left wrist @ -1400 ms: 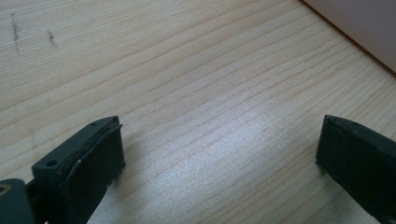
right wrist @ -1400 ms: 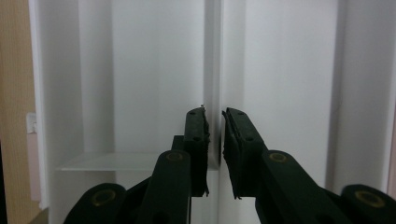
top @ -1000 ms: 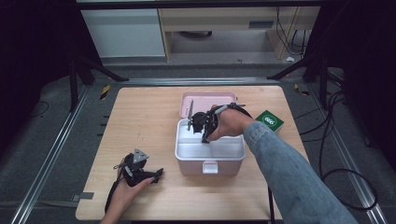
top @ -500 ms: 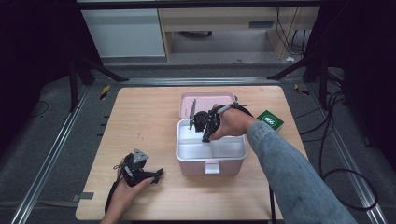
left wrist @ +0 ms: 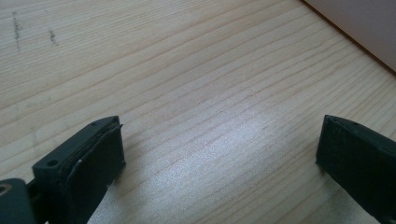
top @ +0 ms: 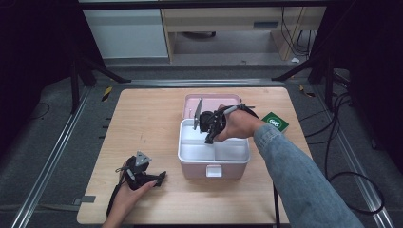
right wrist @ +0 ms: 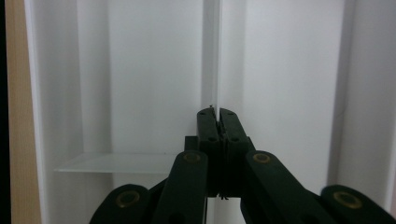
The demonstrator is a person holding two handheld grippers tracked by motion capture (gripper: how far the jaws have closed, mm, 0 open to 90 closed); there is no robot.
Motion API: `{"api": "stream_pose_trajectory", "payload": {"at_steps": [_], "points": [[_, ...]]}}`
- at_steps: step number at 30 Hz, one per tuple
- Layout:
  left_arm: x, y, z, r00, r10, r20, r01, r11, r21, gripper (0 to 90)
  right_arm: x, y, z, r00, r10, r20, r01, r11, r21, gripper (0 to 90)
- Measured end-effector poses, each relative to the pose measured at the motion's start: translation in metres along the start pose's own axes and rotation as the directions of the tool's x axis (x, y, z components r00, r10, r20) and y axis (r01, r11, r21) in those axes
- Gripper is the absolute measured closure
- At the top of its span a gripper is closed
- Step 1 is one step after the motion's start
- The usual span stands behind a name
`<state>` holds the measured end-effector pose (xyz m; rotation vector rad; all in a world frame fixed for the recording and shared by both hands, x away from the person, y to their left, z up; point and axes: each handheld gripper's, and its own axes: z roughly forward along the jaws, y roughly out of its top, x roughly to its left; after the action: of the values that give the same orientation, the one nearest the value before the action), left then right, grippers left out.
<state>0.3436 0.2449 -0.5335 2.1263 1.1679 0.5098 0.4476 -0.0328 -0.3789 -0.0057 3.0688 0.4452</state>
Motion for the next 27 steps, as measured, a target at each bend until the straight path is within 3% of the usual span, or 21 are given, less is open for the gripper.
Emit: {"api": "stream_pose_trajectory", "payload": {"at_steps": [5,9,14,19,22,27], "points": [[0.000,0.000,0.000,1.0000,0.000,0.000,0.000,1.0000,0.000,0.2,0.001,-0.003,-0.011,0.9997,0.021,0.014,-0.021,0.999,-0.038,89.8],[0.000,0.000,0.000,1.0000,-0.001,-0.002,0.001,1.0000,0.001,0.2,0.001,-0.007,-0.027,0.9970,0.064,0.044,-0.060,0.993,-0.101,89.9],[0.000,0.000,0.000,1.0000,-0.002,-0.003,0.002,1.0000,0.001,0.2,0.005,-0.014,-0.050,0.9914,0.105,0.077,-0.089,0.978,-0.188,89.9],[-0.001,0.000,0.000,1.0000,-0.004,-0.005,0.004,1.0000,0.001,0.2,0.009,-0.022,-0.072,0.9854,0.123,0.118,-0.092,0.966,-0.240,89.9],[-0.001,0.000,0.000,1.0000,-0.004,-0.005,0.004,1.0000,0.001,0.2,0.011,-0.031,-0.085,0.9770,0.150,0.151,-0.106,0.958,-0.265,89.9],[-0.001,0.000,0.000,1.0000,-0.004,-0.006,0.004,1.0000,0.001,0.2,0.014,-0.053,-0.106,0.9555,0.215,0.202,-0.148,0.942,-0.302,89.9]]}}
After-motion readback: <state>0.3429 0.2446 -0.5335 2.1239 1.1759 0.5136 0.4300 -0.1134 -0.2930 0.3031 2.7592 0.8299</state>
